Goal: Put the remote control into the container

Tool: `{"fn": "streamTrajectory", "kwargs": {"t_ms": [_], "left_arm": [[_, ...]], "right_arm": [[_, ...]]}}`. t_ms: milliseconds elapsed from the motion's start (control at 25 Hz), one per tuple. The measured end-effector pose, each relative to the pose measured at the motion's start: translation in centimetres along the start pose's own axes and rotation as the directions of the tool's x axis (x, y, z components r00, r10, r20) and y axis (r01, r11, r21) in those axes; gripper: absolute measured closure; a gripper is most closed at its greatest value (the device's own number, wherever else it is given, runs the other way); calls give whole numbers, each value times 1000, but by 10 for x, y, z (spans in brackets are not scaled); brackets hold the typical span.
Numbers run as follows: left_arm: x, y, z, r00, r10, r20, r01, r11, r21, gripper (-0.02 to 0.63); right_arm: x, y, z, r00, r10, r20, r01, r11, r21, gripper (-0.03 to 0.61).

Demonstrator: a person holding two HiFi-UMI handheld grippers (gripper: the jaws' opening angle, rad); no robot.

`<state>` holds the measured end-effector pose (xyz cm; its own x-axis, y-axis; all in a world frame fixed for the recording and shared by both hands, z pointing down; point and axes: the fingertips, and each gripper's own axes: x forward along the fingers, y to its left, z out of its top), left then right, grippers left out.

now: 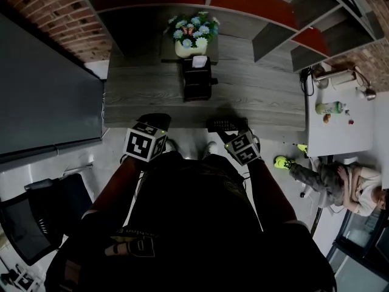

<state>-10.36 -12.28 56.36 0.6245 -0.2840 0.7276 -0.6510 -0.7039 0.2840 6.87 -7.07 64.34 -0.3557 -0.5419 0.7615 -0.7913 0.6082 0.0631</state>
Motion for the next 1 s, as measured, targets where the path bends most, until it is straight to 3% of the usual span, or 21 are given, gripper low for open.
{"fn": "streamTrajectory", "kwargs": {"t_ms": [120, 240, 440, 640, 800, 1000], "left_arm": [[-4, 5, -16, 1000, 1, -26, -1, 1000, -27, 607], [-12, 15, -29, 999, 25, -29, -27, 998, -60, 607], [-25, 29, -40, 998, 57, -5, -57, 993, -102, 607], [-37, 36, -44, 996, 88, 15, -86, 989, -124, 607], [-43, 40, -48, 994, 108, 21, -104, 984, -147, 607], [-45, 43, -50, 992, 121, 30, -115, 980, -160, 607]], "right_arm": [[11, 13, -7, 995, 60, -83, -69, 992, -107, 383], [21, 24, -12, 979, 100, -180, -143, 960, -242, 351], [40, 35, -23, 941, 92, -326, -245, 850, -467, 307], [55, 37, -33, 899, 95, -427, -341, 763, -549, 302], [63, 33, -34, 890, 66, -452, -347, 740, -576, 303], [64, 27, -38, 889, 40, -456, -322, 762, -562, 326]]}}
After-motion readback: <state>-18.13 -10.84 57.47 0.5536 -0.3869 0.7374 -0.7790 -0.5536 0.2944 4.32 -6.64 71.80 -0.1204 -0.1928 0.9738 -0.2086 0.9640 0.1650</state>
